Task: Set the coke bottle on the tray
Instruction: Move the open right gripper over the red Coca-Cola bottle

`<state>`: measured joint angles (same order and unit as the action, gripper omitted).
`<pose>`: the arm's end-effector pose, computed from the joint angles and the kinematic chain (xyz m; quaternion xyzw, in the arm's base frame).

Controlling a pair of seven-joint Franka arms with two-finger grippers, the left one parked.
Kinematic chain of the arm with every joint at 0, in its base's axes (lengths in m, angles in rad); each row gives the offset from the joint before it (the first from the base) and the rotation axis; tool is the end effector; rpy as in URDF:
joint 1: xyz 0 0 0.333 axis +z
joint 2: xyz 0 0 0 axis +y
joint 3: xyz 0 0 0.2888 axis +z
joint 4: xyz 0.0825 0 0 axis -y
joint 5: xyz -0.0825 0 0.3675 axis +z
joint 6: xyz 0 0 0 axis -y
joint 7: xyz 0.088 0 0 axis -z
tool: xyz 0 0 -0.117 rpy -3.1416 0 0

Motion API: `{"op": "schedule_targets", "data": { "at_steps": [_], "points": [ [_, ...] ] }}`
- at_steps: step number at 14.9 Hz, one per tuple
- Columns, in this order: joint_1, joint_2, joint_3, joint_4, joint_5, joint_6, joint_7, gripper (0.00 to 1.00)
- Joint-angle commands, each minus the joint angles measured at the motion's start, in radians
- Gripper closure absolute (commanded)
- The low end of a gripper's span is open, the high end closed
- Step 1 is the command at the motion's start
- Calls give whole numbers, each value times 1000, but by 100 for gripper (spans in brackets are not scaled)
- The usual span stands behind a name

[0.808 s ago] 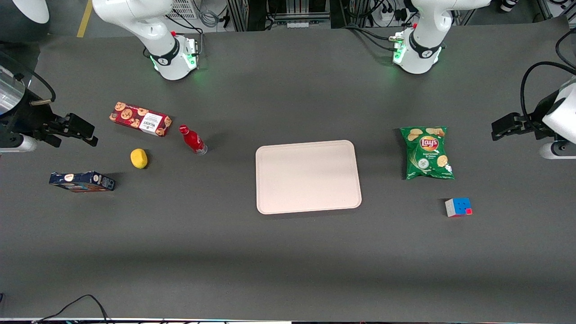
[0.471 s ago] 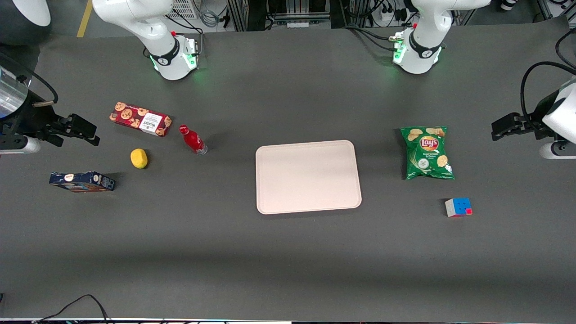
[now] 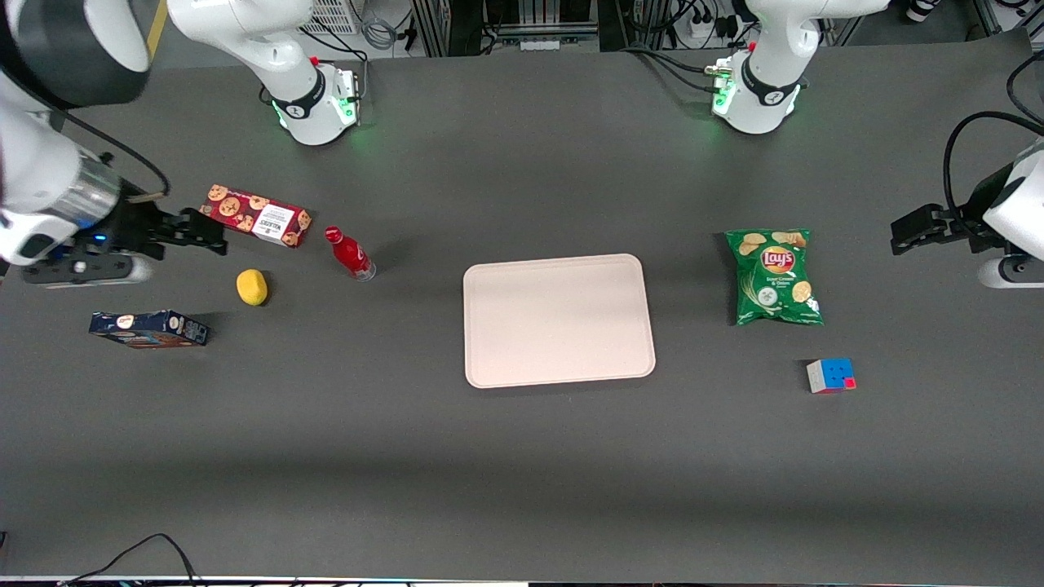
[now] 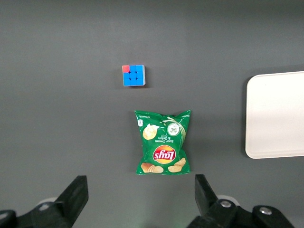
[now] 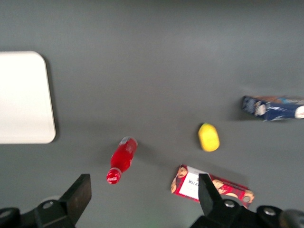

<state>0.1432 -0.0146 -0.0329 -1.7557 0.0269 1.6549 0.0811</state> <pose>0.5285 0.0614 0.5179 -0.9989 -0.0129 0.0442 0.0094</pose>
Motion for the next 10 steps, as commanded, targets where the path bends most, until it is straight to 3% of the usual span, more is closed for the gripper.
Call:
{"op": "schedule_targets", "data": {
  "at_steps": [1, 5, 10],
  "points": [
    [2, -149, 82, -299, 18, 177, 92, 0],
    [1, -248, 194, -582, 18, 408, 164, 0],
    [2, -240, 220, -757, 19, 616, 164, 0]
  ]
}}
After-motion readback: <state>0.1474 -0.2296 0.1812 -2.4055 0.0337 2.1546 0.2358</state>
